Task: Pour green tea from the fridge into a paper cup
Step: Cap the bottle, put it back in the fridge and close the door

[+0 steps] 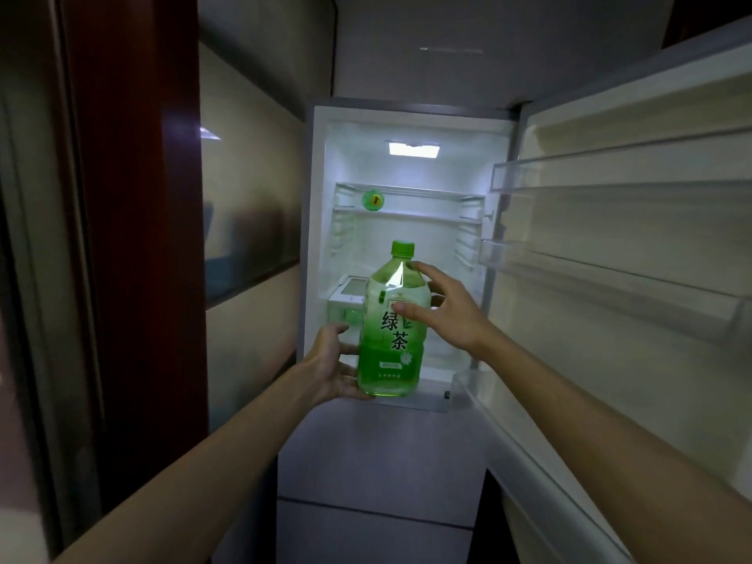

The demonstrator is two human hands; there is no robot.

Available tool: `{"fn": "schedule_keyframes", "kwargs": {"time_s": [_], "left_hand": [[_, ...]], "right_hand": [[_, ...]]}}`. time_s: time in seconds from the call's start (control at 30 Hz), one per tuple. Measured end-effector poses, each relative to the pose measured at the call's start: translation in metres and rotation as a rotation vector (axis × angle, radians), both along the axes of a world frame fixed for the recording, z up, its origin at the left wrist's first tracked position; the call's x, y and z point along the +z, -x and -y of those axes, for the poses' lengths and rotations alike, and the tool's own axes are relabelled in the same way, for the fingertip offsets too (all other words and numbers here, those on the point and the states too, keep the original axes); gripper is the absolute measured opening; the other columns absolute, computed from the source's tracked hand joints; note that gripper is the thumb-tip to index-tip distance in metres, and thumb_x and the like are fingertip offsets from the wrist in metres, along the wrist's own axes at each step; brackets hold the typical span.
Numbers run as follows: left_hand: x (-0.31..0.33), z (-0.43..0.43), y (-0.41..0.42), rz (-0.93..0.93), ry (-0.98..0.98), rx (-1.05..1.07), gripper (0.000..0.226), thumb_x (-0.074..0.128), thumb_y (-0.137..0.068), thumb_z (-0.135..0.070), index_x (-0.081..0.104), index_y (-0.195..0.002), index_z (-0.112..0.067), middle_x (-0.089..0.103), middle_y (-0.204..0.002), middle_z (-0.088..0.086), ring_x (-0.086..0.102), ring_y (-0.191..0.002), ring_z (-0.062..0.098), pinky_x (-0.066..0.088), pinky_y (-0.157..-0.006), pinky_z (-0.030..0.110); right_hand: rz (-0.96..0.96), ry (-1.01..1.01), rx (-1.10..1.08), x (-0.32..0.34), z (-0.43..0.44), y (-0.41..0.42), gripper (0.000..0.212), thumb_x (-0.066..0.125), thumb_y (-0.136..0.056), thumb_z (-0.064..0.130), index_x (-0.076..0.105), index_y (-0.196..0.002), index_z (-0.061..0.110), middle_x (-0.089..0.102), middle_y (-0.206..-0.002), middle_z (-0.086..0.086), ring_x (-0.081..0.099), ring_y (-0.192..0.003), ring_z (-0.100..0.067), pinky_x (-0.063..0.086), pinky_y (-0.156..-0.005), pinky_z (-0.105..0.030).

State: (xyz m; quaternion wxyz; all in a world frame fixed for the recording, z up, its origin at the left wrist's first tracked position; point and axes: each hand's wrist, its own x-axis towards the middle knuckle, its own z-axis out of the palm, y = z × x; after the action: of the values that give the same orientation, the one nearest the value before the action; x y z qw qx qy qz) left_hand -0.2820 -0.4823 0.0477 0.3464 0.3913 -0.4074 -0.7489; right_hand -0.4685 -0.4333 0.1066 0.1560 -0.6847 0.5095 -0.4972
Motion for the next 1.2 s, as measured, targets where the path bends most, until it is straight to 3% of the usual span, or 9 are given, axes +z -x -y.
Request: {"fn": "schedule_keyframes", "kwargs": {"time_s": [0.13, 0.3, 0.47, 0.67, 0.83, 1.0, 1.2], "left_hand": [[-0.007, 0.034, 0.013, 0.025, 0.008, 0.017, 0.052, 0.032, -0.096, -0.045, 0.048, -0.119, -0.001, 0.053, -0.111, 0.030, 0.057, -0.105, 0.048, 0.048, -0.091, 0.060], [-0.013, 0.083, 0.028, 0.038, -0.002, 0.026, 0.052, 0.032, -0.096, -0.044, 0.047, -0.120, -0.001, 0.053, -0.111, 0.028, 0.058, -0.103, 0.046, 0.052, -0.081, 0.057], [-0.014, 0.143, 0.043, 0.050, -0.008, 0.013, 0.054, 0.033, -0.095, -0.044, 0.049, -0.123, 0.000, 0.051, -0.120, 0.030, 0.055, -0.108, 0.047, 0.045, -0.093, 0.062], [-0.007, 0.230, 0.061, 0.061, 0.000, -0.003, 0.053, 0.032, -0.096, -0.044, 0.049, -0.121, -0.001, 0.052, -0.119, 0.029, 0.056, -0.104, 0.046, 0.049, -0.083, 0.055], [-0.004, 0.302, 0.075, 0.037, 0.010, -0.016, 0.049, 0.032, -0.096, -0.042, 0.054, -0.114, -0.003, 0.057, -0.113, 0.026, 0.059, -0.099, 0.044, 0.050, -0.084, 0.053], [-0.007, 0.354, 0.089, 0.039, -0.009, -0.026, 0.047, 0.027, -0.099, -0.039, 0.057, -0.104, -0.004, 0.060, -0.098, 0.023, 0.059, -0.089, 0.039, 0.047, -0.087, 0.052], [-0.003, 0.399, 0.110, 0.014, -0.002, -0.014, 0.051, 0.028, -0.100, -0.038, 0.052, -0.118, 0.003, 0.056, -0.097, 0.026, 0.058, -0.084, 0.039, 0.048, -0.074, 0.050]], "right_hand": [[0.007, -0.002, 0.011, -0.007, 0.035, 0.013, 0.076, 0.084, -0.072, 0.036, 0.049, -0.140, 0.027, 0.065, -0.119, -0.001, 0.064, -0.103, -0.014, 0.057, -0.083, -0.030], [0.018, -0.007, 0.009, -0.019, 0.083, 0.027, 0.083, 0.082, -0.065, 0.048, 0.048, -0.139, 0.030, 0.063, -0.121, -0.001, 0.064, -0.103, -0.016, 0.057, -0.084, -0.033], [0.029, -0.007, -0.016, -0.023, 0.141, 0.043, 0.076, 0.084, -0.072, 0.040, 0.048, -0.138, 0.032, 0.063, -0.122, 0.000, 0.063, -0.105, -0.016, 0.057, -0.088, -0.038], [0.064, -0.001, -0.030, -0.016, 0.220, 0.056, 0.072, 0.084, -0.075, 0.028, 0.048, -0.137, 0.029, 0.063, -0.118, -0.002, 0.063, -0.103, -0.013, 0.056, -0.081, -0.027], [0.109, 0.010, -0.053, -0.010, 0.286, 0.069, 0.072, 0.084, -0.075, 0.022, 0.049, -0.138, 0.027, 0.064, -0.112, -0.001, 0.064, -0.100, -0.013, 0.059, -0.085, -0.039], [0.137, 0.020, -0.091, -0.014, 0.331, 0.081, 0.069, 0.082, -0.077, 0.020, 0.049, -0.137, 0.027, 0.064, -0.110, 0.000, 0.064, -0.099, -0.008, 0.057, -0.081, -0.028], [0.154, 0.007, -0.121, -0.018, 0.379, 0.100, 0.067, 0.080, -0.080, 0.018, 0.047, -0.139, 0.025, 0.062, -0.112, -0.004, 0.064, -0.098, -0.010, 0.059, -0.076, -0.029]]}}
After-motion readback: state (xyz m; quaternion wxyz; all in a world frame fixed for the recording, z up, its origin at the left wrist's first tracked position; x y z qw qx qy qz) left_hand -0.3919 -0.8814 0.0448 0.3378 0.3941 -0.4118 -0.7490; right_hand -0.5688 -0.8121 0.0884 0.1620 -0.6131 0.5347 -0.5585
